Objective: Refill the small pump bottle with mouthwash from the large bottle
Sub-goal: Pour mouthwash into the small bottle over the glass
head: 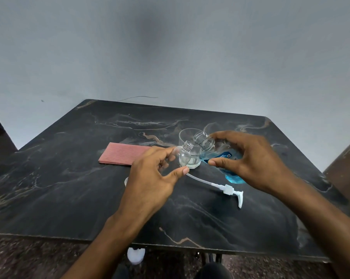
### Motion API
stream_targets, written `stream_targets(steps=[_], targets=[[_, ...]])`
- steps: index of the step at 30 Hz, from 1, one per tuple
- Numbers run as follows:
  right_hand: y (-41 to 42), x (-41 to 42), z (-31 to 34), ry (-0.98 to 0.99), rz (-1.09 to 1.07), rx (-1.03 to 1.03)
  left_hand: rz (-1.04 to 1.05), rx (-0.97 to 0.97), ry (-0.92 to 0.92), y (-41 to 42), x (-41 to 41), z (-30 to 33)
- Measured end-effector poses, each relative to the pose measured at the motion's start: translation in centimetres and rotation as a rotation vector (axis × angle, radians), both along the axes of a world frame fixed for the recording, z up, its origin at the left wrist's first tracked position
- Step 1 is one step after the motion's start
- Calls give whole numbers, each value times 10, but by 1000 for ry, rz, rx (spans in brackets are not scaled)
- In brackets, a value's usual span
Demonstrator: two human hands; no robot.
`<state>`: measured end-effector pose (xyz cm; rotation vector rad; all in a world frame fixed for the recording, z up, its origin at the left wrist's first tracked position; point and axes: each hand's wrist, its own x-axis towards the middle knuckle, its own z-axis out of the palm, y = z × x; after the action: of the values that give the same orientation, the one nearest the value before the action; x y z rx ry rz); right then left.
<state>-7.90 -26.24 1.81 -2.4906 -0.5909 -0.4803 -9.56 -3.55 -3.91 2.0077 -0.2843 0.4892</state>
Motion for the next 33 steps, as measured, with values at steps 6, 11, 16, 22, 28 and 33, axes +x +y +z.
stream_targets(steps=[6,11,16,22,28,33], targets=[[-2,1,0,-10,12,-98,15,4,13,1,1,-3],[-4,3,-1,-30,29,-122,12,-11,2,-2,0,-3],[-5,3,1,-45,28,-161,12,-19,1,-3,-1,-4],[-6,3,4,-66,15,-208,1,-26,-19,-3,-2,-4],[-5,2,5,-85,7,-236,4,-5,-10,-3,-2,-4],[-3,1,7,-86,14,-256,9,-1,-14,-3,-2,-5]])
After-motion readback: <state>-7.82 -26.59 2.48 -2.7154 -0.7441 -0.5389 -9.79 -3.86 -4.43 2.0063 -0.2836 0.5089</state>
